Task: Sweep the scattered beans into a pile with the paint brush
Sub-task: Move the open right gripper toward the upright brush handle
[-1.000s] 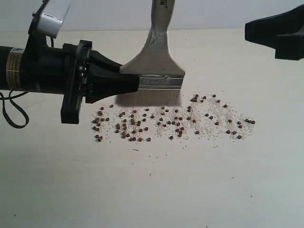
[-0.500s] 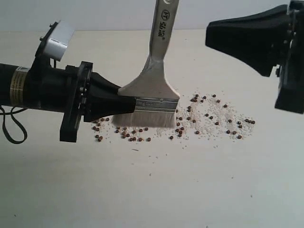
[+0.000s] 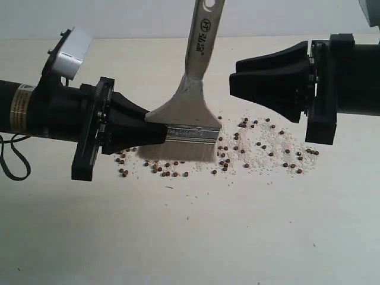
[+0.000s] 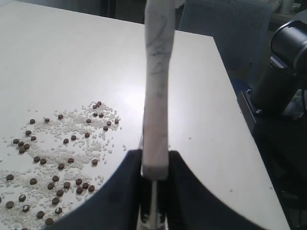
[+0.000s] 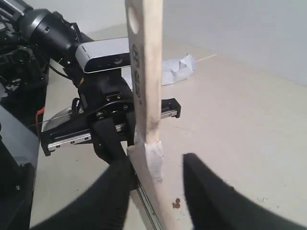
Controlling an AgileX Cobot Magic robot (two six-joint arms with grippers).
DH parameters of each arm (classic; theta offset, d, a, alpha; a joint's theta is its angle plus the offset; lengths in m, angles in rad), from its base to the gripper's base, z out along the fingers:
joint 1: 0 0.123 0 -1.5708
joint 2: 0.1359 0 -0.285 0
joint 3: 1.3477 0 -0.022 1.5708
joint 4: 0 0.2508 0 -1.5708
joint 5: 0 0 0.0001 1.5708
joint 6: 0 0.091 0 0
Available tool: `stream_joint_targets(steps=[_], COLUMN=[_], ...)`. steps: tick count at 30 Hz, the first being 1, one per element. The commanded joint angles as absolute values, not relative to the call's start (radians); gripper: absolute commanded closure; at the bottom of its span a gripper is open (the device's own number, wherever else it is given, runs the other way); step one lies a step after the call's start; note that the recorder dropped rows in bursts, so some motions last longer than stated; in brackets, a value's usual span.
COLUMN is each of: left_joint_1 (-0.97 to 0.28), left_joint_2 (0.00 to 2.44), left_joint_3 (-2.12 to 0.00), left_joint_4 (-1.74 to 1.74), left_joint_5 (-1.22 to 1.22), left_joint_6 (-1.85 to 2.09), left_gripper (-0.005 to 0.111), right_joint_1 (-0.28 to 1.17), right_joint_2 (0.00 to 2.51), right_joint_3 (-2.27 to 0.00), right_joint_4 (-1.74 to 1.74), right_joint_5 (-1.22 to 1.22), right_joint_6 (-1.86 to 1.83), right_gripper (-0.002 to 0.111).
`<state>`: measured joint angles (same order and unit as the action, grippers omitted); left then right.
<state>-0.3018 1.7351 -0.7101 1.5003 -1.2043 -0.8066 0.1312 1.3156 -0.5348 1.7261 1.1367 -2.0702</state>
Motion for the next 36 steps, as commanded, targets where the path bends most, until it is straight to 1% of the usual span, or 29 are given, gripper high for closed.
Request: stream_joint_targets(steps=[1,2,7,19,25,28,32,36], left_joint_1=[-0.297,-0.297,-0.297,-0.297,-0.297,-0.297,-0.297,-0.297], left_joint_2=[1.734,1.734,1.734,1.734,1.734,1.734,1.734,1.734], left_joint_3=[-0.709,-0.709,-0.709,-0.709,-0.709,-0.709,-0.709,-0.709], left_joint_4=[1.492,1.492,1.492,1.479,1.493,1.493,1.512,1.508], left_joint_5=[-1.221,-1.221,-1.221,-1.221,-1.221,-1.221,-1.221,-1.221], left_joint_6=[-0.79,-0.788,-0.78,-0.755,-0.757,-0.757,-0.757,-0.739], left_gripper=[0.107,0.107,0.107,0.107,0.107,0.107,0.107,0.107], right_joint_1=[0.128,0.128,0.128,0.128,0.157,0.157,0.192,0.24], right_joint_2=[1.324,1.324,1.324,1.346,1.395,1.395,1.395,1.395], right_joint_3=[-0.54,-0.547,-0.585,-0.668,-0.686,-0.686,-0.686,-0.712], right_joint_4=[1.744,1.744,1.744,1.744,1.744,1.744,1.744,1.744], right_joint_5=[1.154,1.158,1.221,1.221,1.221,1.221,1.221,1.221], right_joint_6=[-2.108,-2.108,-2.108,-2.106,-2.077,-2.01,-2.108,-2.108], right_gripper=[0.038,0.037,0.04,0.04,0.04,0.043,0.044,0.044])
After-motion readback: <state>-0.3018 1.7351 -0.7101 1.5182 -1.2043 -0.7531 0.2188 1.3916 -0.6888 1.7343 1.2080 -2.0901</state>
